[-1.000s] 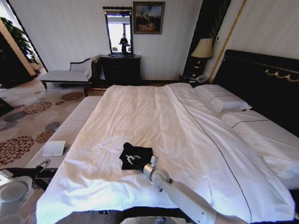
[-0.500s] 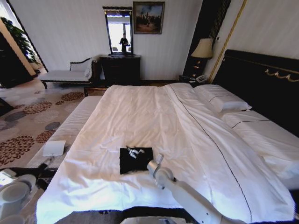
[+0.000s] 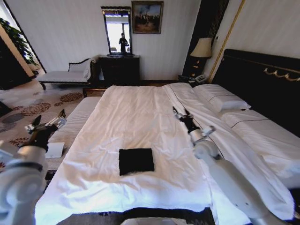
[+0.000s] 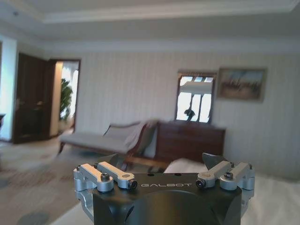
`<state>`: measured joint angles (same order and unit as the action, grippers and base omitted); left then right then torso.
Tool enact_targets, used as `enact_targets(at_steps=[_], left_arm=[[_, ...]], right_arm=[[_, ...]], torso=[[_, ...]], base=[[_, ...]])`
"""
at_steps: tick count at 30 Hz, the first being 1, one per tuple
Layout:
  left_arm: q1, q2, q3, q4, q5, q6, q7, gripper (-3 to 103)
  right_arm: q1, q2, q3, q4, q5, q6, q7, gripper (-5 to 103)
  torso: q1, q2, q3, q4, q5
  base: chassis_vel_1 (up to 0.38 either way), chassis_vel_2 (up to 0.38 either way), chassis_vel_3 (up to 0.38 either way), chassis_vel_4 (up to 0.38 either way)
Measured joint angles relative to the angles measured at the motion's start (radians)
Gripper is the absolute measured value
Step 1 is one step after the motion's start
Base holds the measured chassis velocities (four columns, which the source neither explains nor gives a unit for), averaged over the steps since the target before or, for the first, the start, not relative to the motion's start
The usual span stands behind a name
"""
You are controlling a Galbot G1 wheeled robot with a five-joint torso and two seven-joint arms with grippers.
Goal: Fold the clothes on the bed.
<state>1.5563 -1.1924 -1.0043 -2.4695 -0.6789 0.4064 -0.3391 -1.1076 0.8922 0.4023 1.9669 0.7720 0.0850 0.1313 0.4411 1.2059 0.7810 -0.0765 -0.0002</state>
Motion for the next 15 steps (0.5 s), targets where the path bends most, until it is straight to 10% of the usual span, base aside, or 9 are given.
enact_targets(at_steps=[15], left_arm=[[0.341, -0.140, 0.240, -0.019, 0.388, -0.242, 0.263, 100]], right_arm=[[-0.552, 0.335, 0.228, 0.344, -0.504, -0.047, 0.107, 100]], torso=[[0.000, 0.000, 0.000, -0.0009, 0.0000]], base=[[0.000, 0.000, 0.000, 0.000]])
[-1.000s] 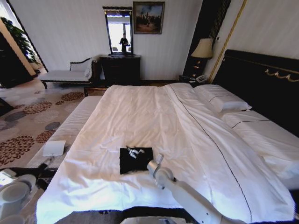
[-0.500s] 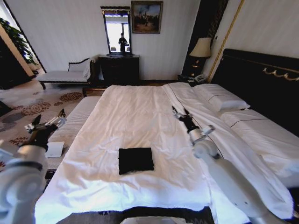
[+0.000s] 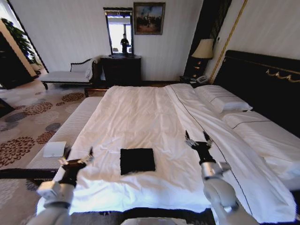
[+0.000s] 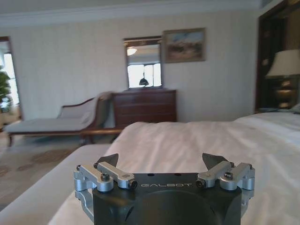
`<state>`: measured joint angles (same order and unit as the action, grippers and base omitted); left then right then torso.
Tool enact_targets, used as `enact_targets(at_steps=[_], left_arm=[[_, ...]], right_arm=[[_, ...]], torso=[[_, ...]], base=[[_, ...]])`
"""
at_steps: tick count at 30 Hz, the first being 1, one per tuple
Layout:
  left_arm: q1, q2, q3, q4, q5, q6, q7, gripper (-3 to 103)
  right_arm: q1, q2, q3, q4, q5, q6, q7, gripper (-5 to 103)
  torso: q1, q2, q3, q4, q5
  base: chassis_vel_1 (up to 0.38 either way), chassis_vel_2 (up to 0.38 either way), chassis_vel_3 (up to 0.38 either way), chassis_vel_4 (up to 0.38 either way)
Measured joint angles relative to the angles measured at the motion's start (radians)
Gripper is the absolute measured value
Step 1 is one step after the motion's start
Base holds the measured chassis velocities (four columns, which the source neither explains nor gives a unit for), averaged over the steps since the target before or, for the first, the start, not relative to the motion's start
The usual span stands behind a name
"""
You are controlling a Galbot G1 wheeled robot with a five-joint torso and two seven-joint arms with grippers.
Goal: Fold the clothes on the bed.
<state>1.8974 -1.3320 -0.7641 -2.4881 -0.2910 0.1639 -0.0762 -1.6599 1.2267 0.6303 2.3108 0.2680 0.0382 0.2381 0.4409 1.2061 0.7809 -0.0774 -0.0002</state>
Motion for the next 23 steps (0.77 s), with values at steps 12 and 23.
enact_targets(at_steps=[12, 23], left_arm=[[0.003, 0.007, 0.005, -0.012, -0.042, 0.001, 0.034, 100], [0.000, 0.008, 0.002, -0.012, -0.047, 0.005, 0.032, 100]], right_arm=[[-0.066, 0.024, 0.022, 0.035, -0.014, -0.001, -0.024, 100], [-0.061, 0.022, 0.018, 0.030, -0.008, -0.001, -0.025, 100]], torso=[[0.000, 0.000, 0.000, 0.0003, 0.0002], [0.000, 0.000, 0.000, 0.0003, 0.0002]], base=[[0.000, 0.000, 0.000, 0.000], [0.000, 0.000, 0.000, 0.000]])
